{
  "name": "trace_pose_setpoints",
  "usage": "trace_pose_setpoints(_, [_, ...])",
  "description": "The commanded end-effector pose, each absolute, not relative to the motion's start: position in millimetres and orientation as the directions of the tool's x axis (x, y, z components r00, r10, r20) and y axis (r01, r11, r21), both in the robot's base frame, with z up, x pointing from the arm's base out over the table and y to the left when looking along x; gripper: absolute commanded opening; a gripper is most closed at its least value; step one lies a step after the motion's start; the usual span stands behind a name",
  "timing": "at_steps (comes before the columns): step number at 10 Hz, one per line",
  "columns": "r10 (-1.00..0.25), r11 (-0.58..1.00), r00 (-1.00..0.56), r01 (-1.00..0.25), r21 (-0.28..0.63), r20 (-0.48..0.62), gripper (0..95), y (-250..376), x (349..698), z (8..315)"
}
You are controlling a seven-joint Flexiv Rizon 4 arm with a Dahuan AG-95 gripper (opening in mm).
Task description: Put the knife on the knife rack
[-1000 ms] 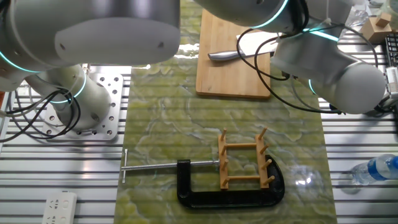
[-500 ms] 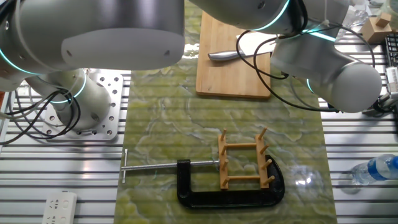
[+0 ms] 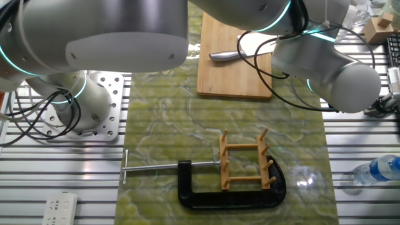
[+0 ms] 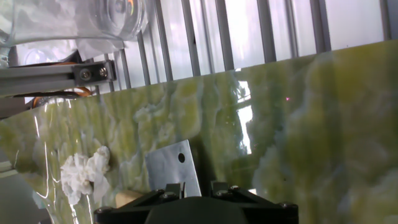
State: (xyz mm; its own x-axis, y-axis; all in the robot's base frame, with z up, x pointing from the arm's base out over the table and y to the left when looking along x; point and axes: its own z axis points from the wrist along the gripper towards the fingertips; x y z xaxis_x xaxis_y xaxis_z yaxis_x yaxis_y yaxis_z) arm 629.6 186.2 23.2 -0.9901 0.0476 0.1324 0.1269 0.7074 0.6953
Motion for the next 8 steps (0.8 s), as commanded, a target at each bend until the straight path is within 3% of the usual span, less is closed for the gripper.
trace_pose_setpoints(1, [0.048, 0.708, -0.990, 0.125, 0.695, 0.129, 19.0, 188.2, 629.7, 21.2])
trace_pose_setpoints(8, [0.045, 0.696, -0.990, 0.125, 0.707, 0.131, 19.0, 191.1, 627.5, 15.2])
